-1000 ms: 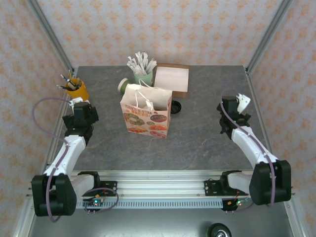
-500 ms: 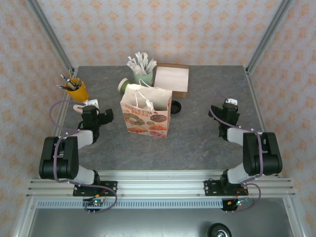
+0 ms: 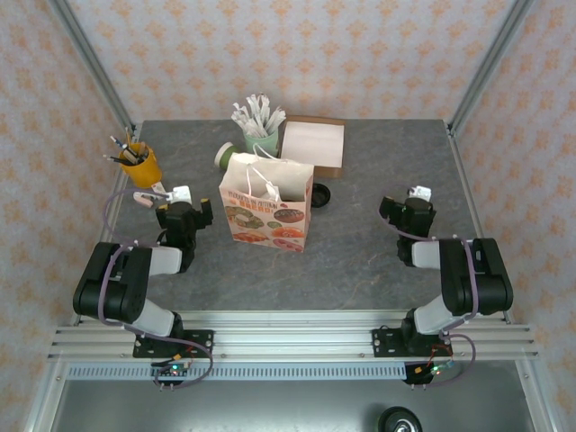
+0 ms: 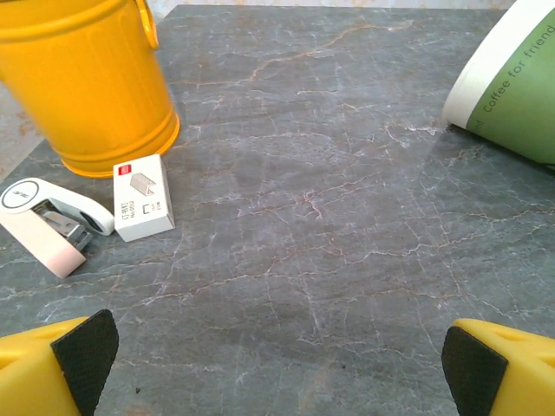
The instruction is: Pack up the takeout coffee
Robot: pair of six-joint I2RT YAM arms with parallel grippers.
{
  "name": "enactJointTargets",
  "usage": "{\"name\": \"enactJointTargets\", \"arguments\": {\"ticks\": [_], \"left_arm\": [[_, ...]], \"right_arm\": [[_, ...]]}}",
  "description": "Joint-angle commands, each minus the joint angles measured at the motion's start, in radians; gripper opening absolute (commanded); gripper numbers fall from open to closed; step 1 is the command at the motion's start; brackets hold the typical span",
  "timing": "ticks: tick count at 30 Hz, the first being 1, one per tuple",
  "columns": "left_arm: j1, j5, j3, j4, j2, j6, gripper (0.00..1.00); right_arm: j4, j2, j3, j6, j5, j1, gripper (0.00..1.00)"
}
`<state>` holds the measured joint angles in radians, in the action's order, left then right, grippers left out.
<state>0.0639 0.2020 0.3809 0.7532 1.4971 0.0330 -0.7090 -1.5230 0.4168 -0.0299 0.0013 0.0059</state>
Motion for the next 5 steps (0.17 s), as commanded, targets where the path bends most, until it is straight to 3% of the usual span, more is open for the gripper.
{"name": "enactJointTargets", "arguments": {"ticks": [1,5], "left_arm": [[0.006,0.075,0.018,0.042,0.001,-0.001,1.00],[0.005,0.075,0.020,0.037,-0.001,0.000,1.00]], "right_arm": [[-0.034,-0.002,0.022,-0.018,-0.017,0.004,0.99],[-0.042,0.007,0.011,-0.022,-0.011,0.007,0.99]]}}
